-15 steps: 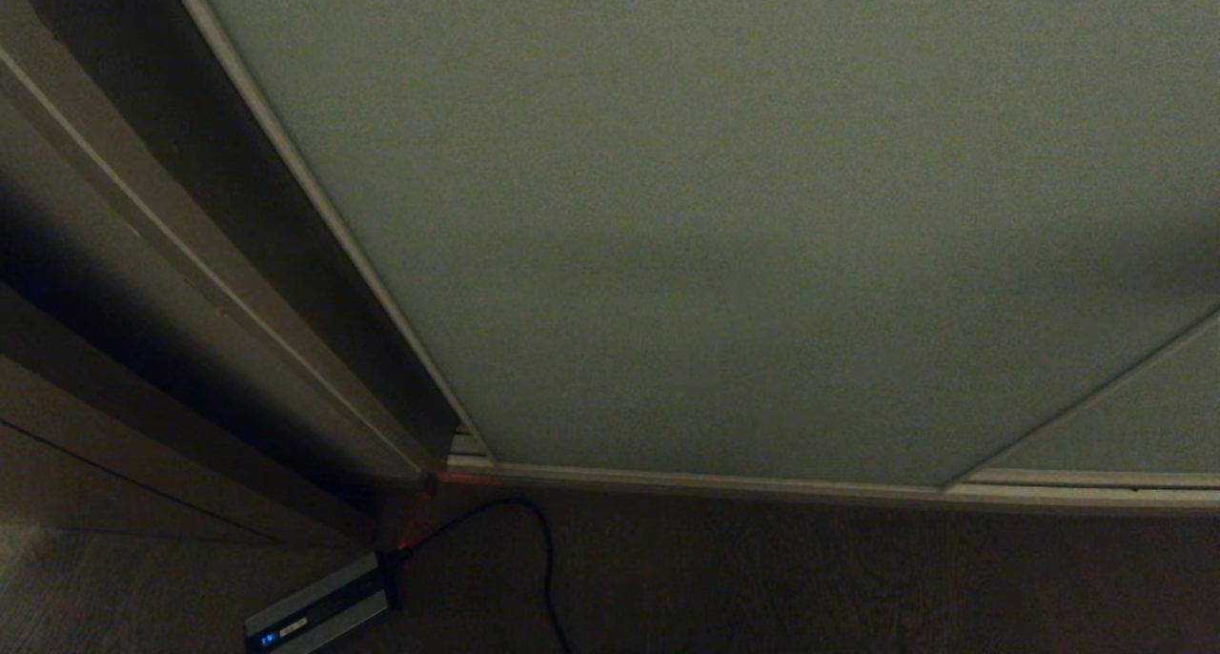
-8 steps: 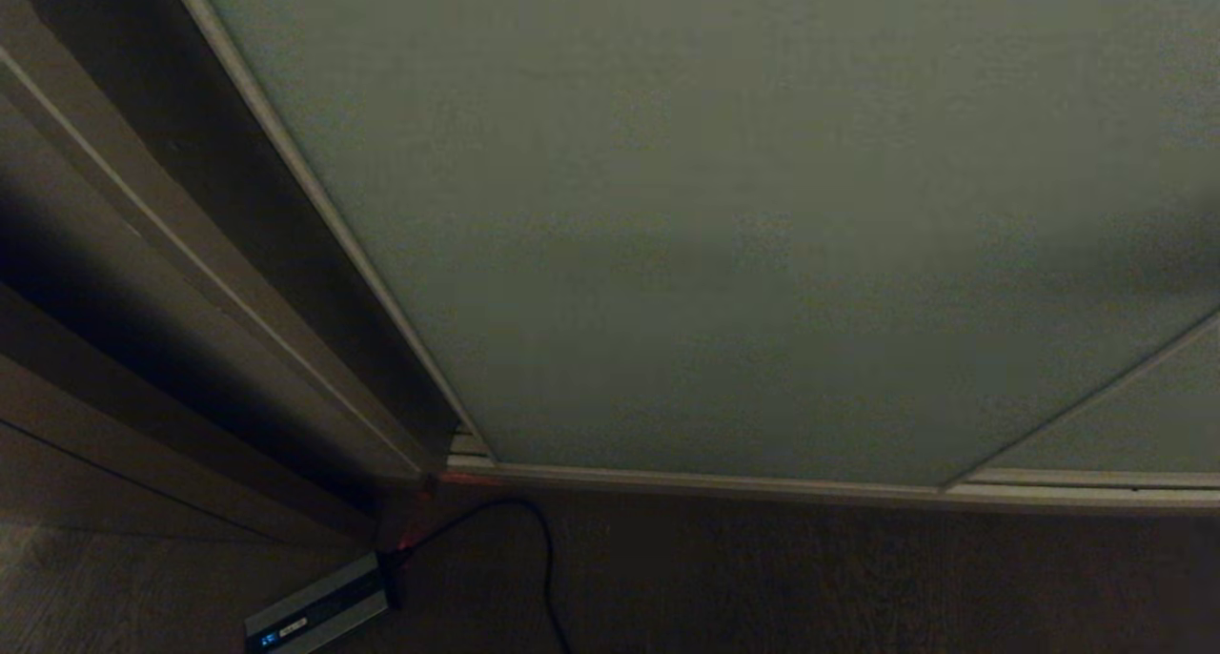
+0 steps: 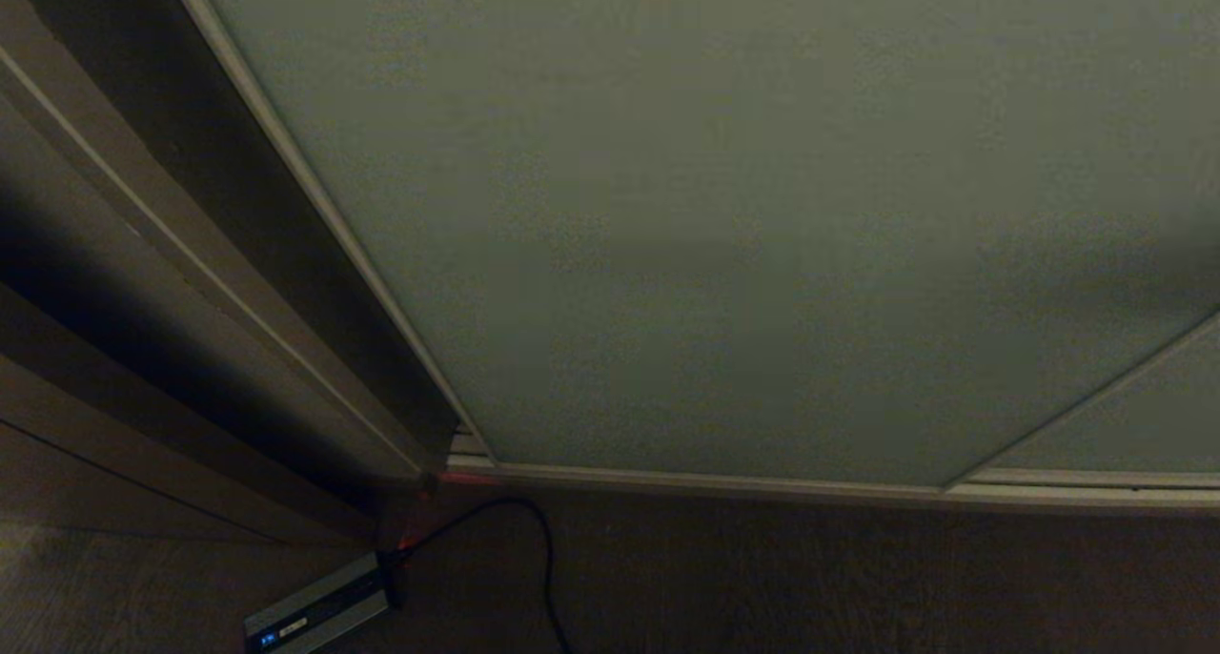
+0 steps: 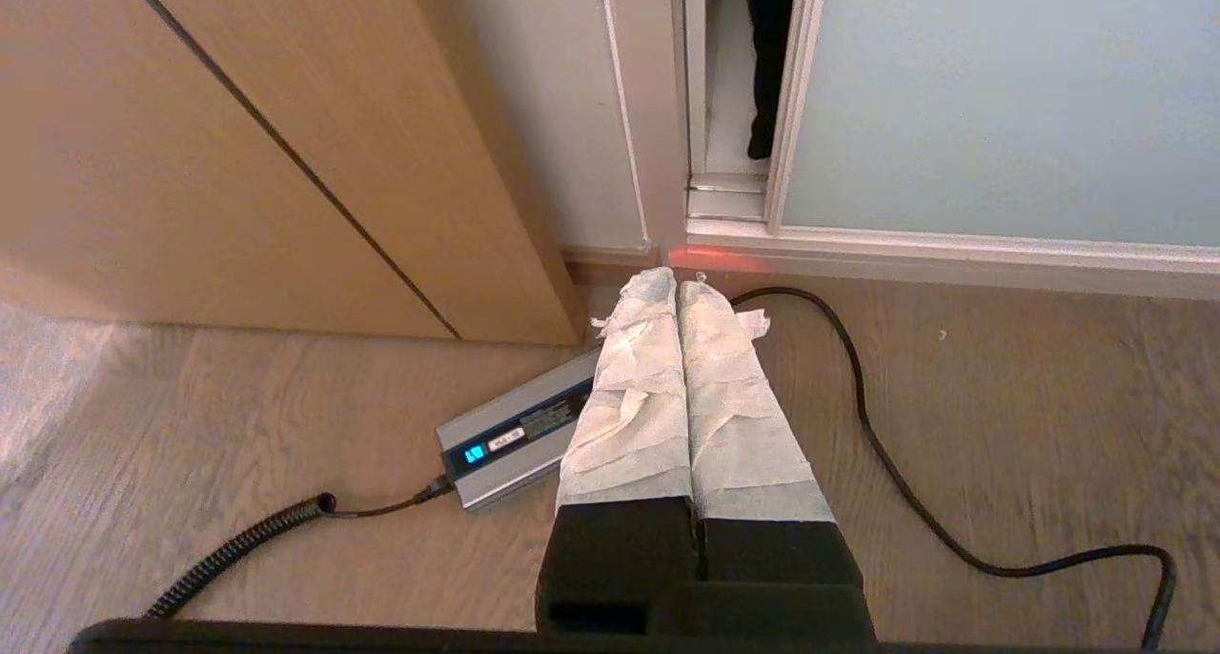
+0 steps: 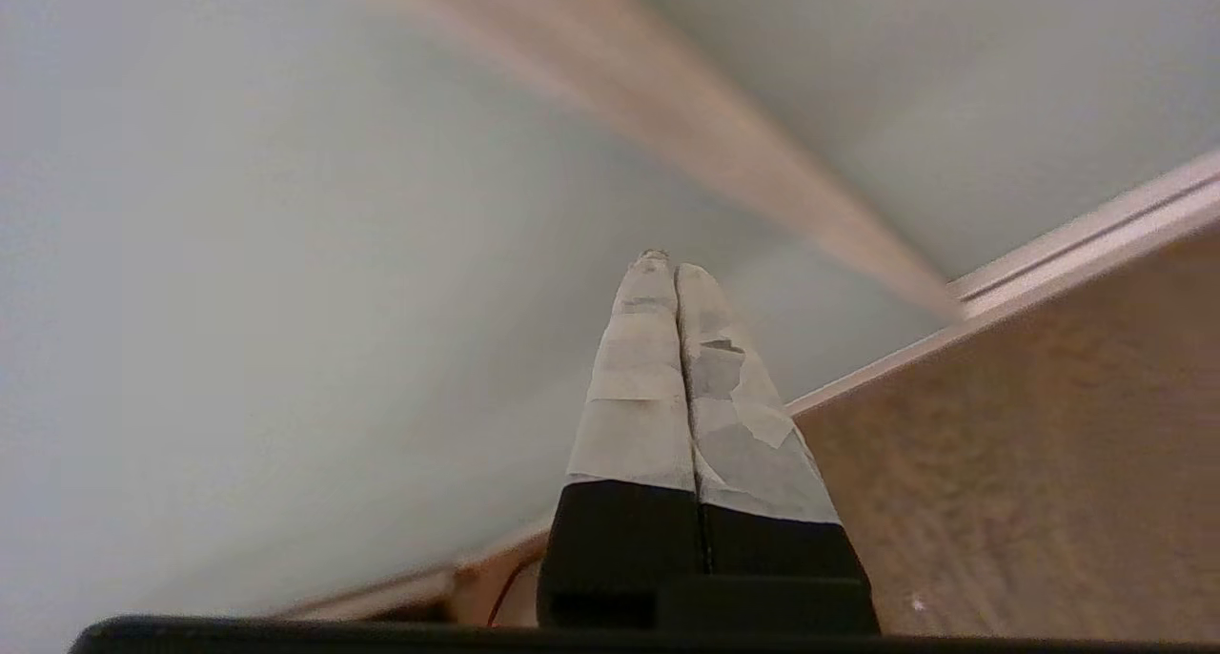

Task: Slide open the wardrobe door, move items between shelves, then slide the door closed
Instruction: Close the door

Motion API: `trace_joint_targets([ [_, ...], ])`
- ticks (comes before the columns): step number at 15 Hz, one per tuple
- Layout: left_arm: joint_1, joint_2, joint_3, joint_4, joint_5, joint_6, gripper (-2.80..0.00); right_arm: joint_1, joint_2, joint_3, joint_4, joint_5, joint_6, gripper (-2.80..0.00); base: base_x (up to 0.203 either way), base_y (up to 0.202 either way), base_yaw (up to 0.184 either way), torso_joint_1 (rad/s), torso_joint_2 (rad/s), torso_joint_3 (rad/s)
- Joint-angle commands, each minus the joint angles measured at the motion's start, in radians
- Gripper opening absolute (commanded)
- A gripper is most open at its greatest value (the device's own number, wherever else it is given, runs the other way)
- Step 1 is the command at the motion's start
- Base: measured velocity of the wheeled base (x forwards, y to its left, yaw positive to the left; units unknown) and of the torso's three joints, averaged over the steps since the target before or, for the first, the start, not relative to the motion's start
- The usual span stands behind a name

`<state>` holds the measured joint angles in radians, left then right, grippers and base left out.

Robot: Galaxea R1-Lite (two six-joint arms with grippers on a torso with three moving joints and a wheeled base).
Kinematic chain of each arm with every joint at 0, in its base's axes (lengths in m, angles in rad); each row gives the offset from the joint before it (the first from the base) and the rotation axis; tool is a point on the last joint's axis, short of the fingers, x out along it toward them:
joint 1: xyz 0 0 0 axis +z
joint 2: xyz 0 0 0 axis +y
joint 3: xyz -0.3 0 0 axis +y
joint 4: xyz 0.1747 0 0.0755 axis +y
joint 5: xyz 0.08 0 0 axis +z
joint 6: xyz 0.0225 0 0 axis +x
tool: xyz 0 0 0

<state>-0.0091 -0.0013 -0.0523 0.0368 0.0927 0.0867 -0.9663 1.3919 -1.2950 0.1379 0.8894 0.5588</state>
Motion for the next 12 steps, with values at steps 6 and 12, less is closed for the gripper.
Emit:
trace_joint_targets([
  [6, 0.000, 0.001, 0.000, 0.000, 0.001, 0.001, -2.80, -0.016, 0.149, -0.094, -0.015, 0.003, -0.017, -2.80, 0.000, 0.000, 0.000, 0.000, 0.00, 0.000],
  [12, 0.000, 0.001, 0.000, 0.000, 0.001, 0.001, -2.80, 0.016, 0.228, -0.114, -0.080, 0.000, -0.015, -2.80, 0.000, 0.000, 0.000, 0.000, 0.00, 0.000],
])
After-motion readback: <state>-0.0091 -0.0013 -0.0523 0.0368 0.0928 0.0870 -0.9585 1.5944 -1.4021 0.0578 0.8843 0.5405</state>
